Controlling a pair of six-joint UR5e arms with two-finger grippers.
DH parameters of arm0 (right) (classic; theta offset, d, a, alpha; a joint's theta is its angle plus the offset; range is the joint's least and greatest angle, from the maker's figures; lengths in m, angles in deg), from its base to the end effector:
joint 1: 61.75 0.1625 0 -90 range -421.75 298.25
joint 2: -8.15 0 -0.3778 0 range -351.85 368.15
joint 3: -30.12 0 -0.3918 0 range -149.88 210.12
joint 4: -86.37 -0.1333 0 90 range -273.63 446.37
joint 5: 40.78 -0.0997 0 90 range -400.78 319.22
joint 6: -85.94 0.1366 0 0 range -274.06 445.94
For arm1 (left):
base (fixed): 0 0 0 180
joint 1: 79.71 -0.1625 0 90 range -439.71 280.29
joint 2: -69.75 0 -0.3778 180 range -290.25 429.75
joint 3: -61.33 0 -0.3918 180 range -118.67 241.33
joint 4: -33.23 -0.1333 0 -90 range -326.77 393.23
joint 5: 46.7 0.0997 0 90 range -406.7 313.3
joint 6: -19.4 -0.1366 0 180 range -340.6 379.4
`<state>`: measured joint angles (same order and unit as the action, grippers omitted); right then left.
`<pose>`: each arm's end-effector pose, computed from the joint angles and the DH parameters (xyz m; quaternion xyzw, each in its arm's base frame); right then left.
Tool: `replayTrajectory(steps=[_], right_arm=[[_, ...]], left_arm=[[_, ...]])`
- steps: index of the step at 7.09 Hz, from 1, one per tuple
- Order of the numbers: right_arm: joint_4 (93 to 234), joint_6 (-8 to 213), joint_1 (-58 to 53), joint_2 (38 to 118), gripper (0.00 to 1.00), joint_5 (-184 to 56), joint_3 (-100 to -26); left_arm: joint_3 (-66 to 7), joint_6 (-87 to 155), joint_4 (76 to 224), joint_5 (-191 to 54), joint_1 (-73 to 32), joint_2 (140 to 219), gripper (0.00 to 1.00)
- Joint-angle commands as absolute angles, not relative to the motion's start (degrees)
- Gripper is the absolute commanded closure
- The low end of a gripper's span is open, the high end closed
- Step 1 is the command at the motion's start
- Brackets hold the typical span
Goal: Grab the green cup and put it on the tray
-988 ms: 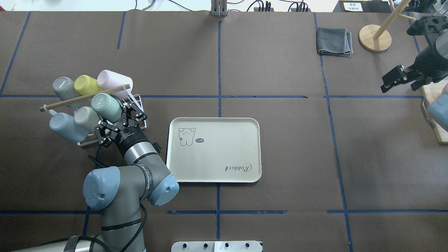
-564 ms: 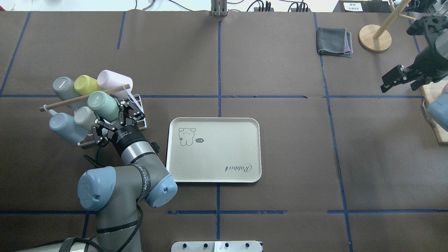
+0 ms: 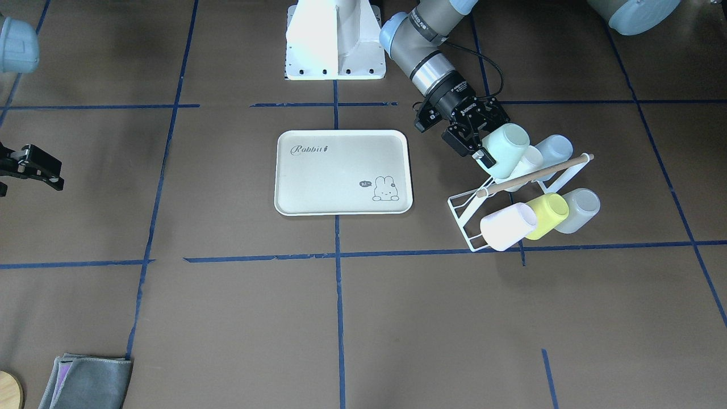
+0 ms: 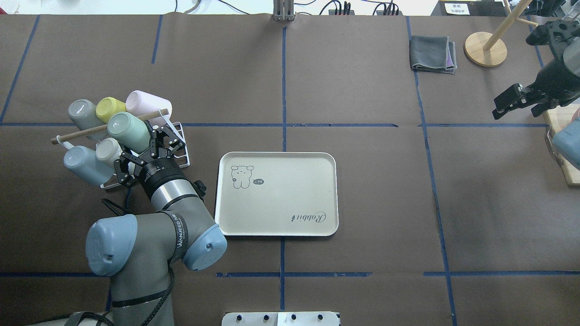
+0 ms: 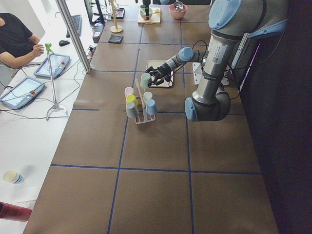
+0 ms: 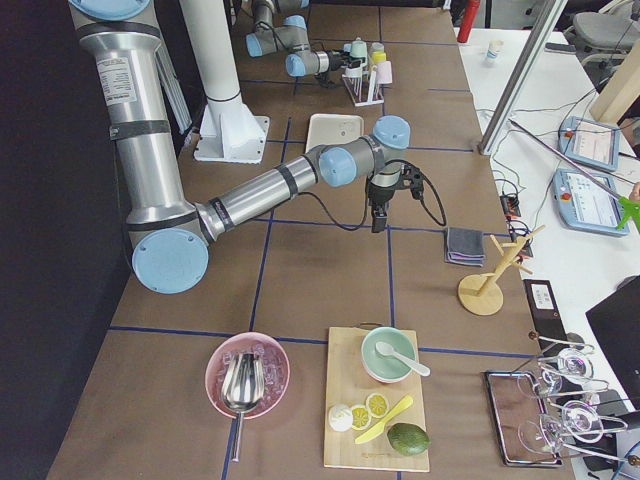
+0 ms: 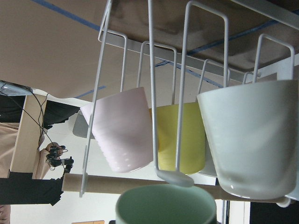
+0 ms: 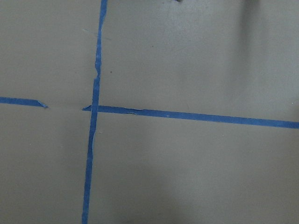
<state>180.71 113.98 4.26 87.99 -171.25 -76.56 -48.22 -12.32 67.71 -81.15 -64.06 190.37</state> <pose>-0.1821 -0.5189 0.4153 0.0157 -0.3851 -0.0349 0.9221 0.4492 -0.3813 0.2730 0.1307 -0.4487 0.7193 0.5141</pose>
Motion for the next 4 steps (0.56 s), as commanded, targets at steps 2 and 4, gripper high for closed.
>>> replayTrajectory(steps=[2, 4], right_arm=[[180.8, 114.0, 4.3, 88.0, 0.00, -171.2, -76.6], [180.7, 114.0, 4.3, 87.9, 0.00, -171.2, -76.6]], left_arm=[[-58.6, -12.5, 67.6, -81.8, -62.0, 190.5, 0.46], [-65.7, -11.6, 70.7, -88.8, -60.6, 191.3, 0.49]])
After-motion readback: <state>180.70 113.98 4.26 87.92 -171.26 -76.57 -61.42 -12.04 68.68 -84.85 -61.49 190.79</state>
